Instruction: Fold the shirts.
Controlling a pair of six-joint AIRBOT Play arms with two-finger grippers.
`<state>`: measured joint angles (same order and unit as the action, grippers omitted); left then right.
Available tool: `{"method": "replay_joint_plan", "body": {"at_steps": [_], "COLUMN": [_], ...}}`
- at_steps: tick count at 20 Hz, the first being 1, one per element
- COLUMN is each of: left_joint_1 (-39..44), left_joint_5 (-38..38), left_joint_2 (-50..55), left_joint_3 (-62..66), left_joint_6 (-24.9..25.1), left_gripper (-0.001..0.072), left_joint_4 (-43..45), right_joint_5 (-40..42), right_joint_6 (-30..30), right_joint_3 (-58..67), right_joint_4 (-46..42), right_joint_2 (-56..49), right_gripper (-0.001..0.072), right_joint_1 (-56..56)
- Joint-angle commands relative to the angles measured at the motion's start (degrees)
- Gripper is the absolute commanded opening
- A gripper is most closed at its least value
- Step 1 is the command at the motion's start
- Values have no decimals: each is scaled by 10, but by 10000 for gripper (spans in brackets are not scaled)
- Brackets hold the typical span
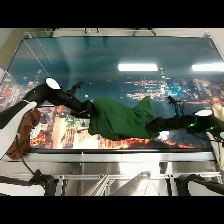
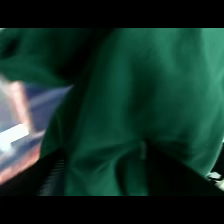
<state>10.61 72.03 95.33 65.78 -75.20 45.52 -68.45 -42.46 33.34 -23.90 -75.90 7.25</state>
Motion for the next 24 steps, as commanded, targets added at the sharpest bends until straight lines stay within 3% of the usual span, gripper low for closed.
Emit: {"method": "replay_joint_plan", "body": {"at_steps": [1, 6, 9, 12, 15, 17, 20, 24], "left_joint_1": [28, 0, -47, -70, -70, -70, -70, -70], "left_joint_5": [-19, 63, 78, 67, 31, 31, 52, 120], "left_joint_2": [41, -40, -157, -236, -282, -306, -324, -276], "left_joint_3": [-10, 93, 251, 440, 550, 525, 421, 310], "left_joint_6": [71, 91, 47, 29, -2, -4, -2, 7], "left_gripper": [2, -1, -1, 15, 20, 21, 22, 20], "left_joint_4": [-100, -153, -172, -166, -104, -90, -90, -90], "right_joint_5": [-70, -137, -142, -116, -52, -39, -61, -72], "right_joint_6": [31, -48, -106, -109, -110, -112, -177, -202], "right_joint_3": [55, 209, 360, 499, 555, 554, 543, 456], "right_joint_4": [51, 51, 79, 162, 143, 120, 29, -79], "right_joint_2": [-11, 34, 100, 173, 239, 263, 256, 205], "right_gripper": [15, 15, 15, 15, 15, 16, 16, 16], "right_joint_1": [-2, 31, 67, 80, 76, 75, 60, -3]}}
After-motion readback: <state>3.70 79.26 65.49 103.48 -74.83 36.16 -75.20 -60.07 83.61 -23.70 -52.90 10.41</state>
